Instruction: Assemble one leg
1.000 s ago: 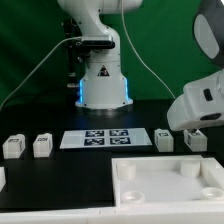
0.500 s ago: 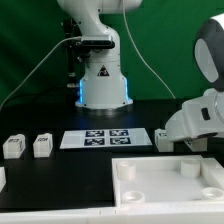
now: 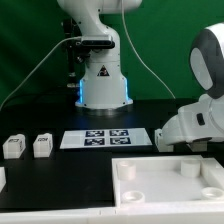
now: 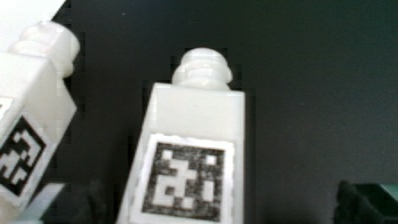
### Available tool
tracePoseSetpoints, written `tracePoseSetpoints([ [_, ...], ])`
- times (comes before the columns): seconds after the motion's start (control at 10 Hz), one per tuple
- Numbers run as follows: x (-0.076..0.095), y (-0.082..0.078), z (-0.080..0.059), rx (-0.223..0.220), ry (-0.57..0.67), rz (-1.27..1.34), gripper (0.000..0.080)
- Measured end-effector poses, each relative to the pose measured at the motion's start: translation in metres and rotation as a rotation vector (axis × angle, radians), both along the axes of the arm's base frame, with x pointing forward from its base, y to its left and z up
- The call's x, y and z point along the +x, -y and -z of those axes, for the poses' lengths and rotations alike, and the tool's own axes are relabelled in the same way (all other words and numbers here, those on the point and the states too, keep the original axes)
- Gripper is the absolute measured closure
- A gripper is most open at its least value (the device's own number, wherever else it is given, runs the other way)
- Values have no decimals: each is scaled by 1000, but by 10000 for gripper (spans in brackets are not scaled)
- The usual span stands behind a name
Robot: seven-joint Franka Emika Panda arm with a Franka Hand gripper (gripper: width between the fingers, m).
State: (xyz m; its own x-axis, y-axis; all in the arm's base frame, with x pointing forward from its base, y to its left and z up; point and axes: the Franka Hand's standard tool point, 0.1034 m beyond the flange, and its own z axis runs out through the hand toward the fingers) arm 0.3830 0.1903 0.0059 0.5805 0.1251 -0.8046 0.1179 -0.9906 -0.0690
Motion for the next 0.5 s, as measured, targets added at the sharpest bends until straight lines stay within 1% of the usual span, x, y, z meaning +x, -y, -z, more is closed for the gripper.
tracePoseSetpoints([
  [0.2, 0, 0, 0, 0, 0, -1, 408],
  [0.3, 0, 0, 0, 0, 0, -1, 408],
  [0.4, 0, 0, 0, 0, 0, -1, 508],
  [0.5, 0, 0, 0, 0, 0, -1, 508],
])
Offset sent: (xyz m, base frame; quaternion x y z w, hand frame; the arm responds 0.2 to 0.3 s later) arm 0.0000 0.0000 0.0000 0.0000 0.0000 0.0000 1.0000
